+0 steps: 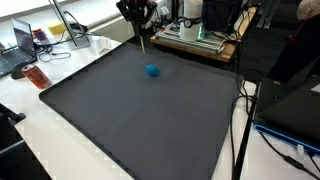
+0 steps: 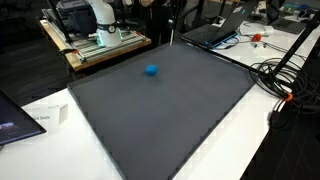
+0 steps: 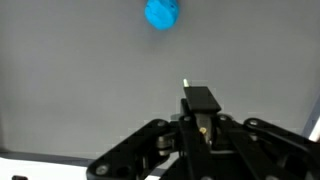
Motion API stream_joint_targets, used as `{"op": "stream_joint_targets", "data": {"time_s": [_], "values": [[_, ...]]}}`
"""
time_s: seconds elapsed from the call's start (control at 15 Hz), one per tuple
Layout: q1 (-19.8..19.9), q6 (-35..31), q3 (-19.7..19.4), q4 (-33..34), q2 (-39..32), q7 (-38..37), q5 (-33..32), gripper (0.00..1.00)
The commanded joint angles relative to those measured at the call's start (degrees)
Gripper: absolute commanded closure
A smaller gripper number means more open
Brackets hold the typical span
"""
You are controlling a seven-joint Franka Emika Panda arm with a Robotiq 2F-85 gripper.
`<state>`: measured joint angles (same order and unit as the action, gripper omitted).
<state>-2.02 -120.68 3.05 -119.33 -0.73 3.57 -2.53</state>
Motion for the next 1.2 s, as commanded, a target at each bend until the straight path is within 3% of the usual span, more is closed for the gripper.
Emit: {"op": "stream_joint_targets", "data": {"time_s": [0.0, 0.67, 1.13], "values": [[-0.32, 3.01, -0.12, 1.32, -0.67, -2.95, -2.61, 0.97], [-0.80, 7.53, 0.29, 1.83, -0.41, -6.13, -5.29, 0.97], [-4.39, 12.41, 3.27, 4.49, -0.67, -18.80, -14.37, 0.97]]}}
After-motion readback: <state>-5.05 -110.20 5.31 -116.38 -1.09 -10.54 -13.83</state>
